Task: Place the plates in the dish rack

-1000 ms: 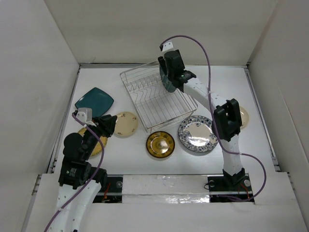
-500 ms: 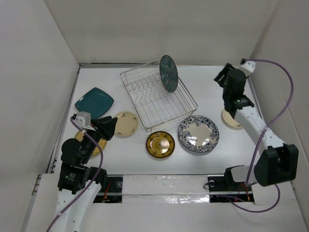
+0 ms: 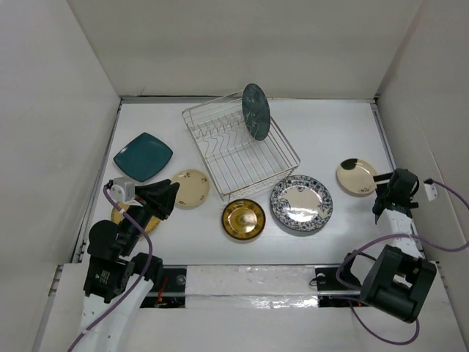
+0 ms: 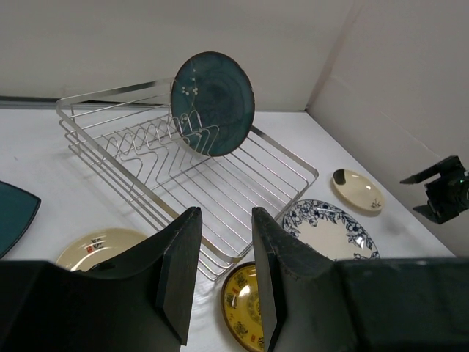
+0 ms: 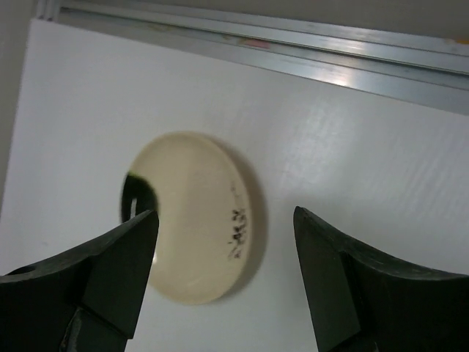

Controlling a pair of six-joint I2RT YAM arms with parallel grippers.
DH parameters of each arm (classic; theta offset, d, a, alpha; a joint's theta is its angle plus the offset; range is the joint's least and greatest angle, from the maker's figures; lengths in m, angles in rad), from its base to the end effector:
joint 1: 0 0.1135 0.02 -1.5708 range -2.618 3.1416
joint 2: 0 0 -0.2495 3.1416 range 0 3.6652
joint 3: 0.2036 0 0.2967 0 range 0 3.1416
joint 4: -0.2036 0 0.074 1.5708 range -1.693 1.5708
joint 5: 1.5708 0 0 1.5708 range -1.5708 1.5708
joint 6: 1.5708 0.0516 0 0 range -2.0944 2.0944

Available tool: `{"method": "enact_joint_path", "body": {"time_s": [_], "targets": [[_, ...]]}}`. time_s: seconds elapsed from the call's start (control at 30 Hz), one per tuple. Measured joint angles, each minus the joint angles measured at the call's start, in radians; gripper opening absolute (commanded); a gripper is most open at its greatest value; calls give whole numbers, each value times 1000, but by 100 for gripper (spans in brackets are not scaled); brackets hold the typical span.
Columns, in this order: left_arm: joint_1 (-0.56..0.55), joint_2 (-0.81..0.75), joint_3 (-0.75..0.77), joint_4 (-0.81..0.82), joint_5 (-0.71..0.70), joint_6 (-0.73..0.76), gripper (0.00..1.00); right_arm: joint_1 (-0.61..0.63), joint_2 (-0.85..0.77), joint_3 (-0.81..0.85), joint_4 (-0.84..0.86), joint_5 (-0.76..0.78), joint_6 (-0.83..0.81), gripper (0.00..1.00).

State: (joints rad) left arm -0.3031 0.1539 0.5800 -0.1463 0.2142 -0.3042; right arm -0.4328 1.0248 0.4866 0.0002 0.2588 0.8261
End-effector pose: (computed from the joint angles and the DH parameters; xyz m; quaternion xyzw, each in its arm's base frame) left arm 0.1235 -0.0501 0.3608 0.0851 0.5982 -0.2988 0.7387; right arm 0.2460 -0.1282 0.1658 0.5592 0.6596 -0.0144 0.5021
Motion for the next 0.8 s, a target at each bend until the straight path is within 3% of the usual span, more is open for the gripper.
{"method": "enact_joint_path", "body": {"time_s": [0.1, 0.4, 0.5, 0.63, 0.67, 0.8], "targets": [[-7, -5, 0, 0, -6, -1, 31, -63, 68, -26, 2, -63, 25, 77], [-12, -7, 0, 0, -13, -2, 31, -65, 358, 60, 78, -272, 54, 71], [-12, -7, 0, 0, -13, -2, 31, -67, 411, 89, 99, -306, 64, 64], [-12, -6, 0, 0, -13, -2, 30, -79, 428, 92, 109, -332, 82, 45], [-12, -6, 0, -1, -13, -2, 30, -84, 432, 89, 119, -340, 89, 32], [-12, -2, 0, -1, -13, -1, 30, -92, 458, 88, 133, -361, 109, 4]]}}
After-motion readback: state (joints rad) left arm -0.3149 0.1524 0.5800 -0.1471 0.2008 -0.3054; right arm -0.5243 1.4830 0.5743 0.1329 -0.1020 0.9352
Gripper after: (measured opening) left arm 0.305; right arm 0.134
